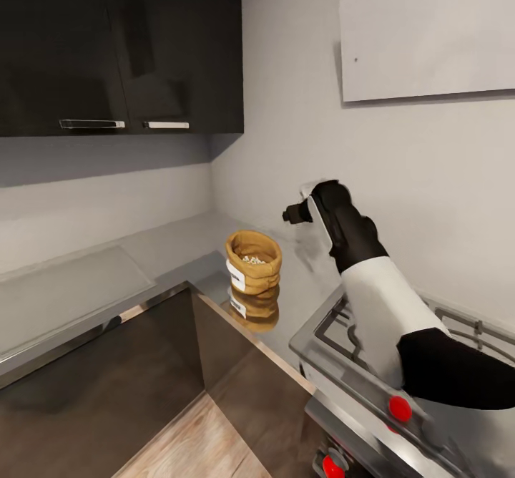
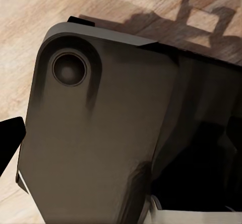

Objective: In the kitchen, take the popcorn bag from the countertop, put it into the microwave, and heat it until the popcorn is cooked so the cooked popcorn ends up inside the bag.

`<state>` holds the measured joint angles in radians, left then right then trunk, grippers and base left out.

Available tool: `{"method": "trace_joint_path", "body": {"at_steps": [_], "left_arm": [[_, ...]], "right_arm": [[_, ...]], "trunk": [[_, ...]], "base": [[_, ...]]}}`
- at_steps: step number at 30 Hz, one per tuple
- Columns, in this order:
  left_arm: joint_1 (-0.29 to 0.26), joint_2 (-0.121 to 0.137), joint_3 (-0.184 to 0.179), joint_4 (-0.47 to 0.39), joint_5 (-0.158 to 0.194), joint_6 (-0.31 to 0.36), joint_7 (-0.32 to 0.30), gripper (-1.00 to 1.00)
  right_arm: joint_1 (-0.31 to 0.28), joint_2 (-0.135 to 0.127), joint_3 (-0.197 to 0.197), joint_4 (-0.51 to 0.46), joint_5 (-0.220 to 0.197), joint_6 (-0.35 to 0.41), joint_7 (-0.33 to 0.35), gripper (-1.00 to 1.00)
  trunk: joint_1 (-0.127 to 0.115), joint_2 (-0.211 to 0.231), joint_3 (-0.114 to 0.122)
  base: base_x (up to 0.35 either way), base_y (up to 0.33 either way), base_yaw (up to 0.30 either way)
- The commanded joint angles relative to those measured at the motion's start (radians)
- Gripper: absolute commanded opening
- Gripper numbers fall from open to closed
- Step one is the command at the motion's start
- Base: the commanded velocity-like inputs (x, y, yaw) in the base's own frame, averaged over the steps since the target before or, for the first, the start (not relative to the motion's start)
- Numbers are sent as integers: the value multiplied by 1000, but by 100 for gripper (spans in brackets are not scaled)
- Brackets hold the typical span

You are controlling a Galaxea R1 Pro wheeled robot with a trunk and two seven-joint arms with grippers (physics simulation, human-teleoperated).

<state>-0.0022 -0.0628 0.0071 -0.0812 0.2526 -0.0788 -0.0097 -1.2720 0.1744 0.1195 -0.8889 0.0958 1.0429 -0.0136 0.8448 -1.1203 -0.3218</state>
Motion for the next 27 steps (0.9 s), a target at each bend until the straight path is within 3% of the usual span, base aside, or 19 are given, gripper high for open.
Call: {"method": "trace_joint_path", "body": {"at_steps": [1, 4, 8, 15, 27], "left_arm": [[0, 0, 0, 0, 5, -3, -1, 100], [0, 0, 0, 0, 5, -3, -1, 100], [0, 0, 0, 0, 5, -3, -1, 100], [0, 0, 1, 0, 4, -1, -1, 100], [-1, 0, 0, 0, 3, -1, -1, 100]], "right_arm": [[-12, 0, -3, 35, -10, 4, 1, 100], [-27, 0, -11, 130, -57, 4, 0, 100], [-30, 0, -13, 154, -96, 4, -2, 100], [-30, 0, -12, 157, -104, 4, -4, 100], [-30, 0, -9, 165, -107, 4, -3, 100]], "trunk": [[0, -1, -1], [0, -1, -1], [0, -1, -1], [0, -1, -1], [0, -1, -1]], "base": [[0, 0, 0], [0, 0, 0], [0, 0, 0], [26, 0, 0], [186, 0, 0]]}}
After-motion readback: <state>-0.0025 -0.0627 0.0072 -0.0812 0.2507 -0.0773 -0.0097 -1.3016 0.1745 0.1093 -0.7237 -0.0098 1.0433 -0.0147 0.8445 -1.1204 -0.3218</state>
